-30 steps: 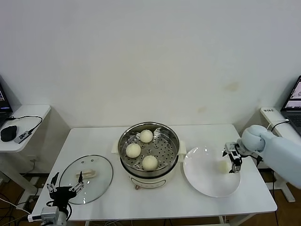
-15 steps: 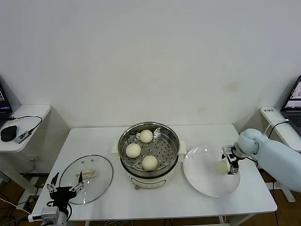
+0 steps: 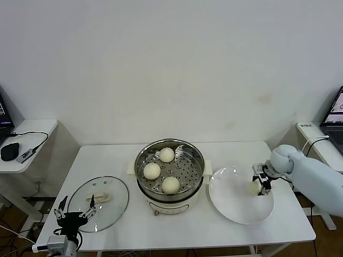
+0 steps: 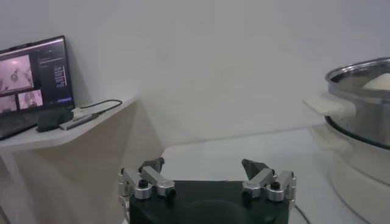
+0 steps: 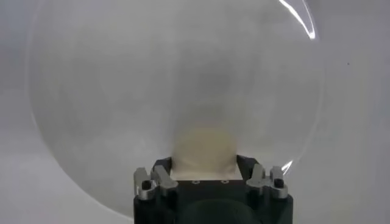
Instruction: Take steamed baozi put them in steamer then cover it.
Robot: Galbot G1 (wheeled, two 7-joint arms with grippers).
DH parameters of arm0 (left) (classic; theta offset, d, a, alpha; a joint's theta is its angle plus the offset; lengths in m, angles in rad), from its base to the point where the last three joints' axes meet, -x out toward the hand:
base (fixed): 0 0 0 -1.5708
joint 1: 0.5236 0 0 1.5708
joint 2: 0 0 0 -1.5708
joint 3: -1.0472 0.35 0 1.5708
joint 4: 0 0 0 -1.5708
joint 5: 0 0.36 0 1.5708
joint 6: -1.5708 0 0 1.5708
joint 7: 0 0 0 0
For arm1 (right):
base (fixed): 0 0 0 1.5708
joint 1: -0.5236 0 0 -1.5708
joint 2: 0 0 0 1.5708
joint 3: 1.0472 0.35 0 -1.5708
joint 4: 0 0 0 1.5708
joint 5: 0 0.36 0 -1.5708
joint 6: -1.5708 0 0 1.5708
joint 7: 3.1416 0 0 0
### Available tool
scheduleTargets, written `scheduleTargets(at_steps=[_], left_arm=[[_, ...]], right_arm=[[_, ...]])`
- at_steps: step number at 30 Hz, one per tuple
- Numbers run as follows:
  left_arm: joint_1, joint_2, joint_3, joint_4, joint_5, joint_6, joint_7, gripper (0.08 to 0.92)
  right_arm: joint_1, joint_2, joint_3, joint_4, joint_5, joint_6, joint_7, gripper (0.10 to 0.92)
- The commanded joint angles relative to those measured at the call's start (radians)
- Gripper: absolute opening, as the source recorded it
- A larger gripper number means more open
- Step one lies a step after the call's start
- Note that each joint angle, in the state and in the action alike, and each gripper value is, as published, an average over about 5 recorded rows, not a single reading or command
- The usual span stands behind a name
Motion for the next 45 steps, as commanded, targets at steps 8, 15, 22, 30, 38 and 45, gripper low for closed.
scheduleTargets(at_steps=[8,15,22,30,38,45], left_arm=[[-0.004,0.006,0.001,-0.005,-0.002,0.001,0.000,0.823],[-0.011,0.016,0.004,-0.021,-0.005,0.009,-0.001,0.823],[-0.014,0.020,-0.001,-0.014,-0.006,0.005,-0.002,0.823],[-0.016,0.011,-0.008,-0.012,-0.003,-0.003,-0.003,0.823],[-0.013,-0.002,-0.018,-0.012,-0.002,-0.009,-0.005,0.823],[-0.005,-0.009,-0.026,-0.012,-0.004,-0.017,-0.006,0.823]], right_arm=[[0.350,-0.093,-0.193,0.169,0.191,-0.085,-0.076,0.628],[0.651,-0.054,-0.402,0.258,0.370,-0.158,-0.071,0.628],[0.875,0.093,-0.529,0.317,0.565,-0.261,-0.009,0.635],[0.851,0.249,-0.561,0.363,0.748,-0.416,0.118,0.644],[0.712,0.394,-0.542,0.299,0.820,-0.503,0.222,0.645],[0.625,0.437,-0.554,0.261,0.782,-0.561,0.269,0.645]])
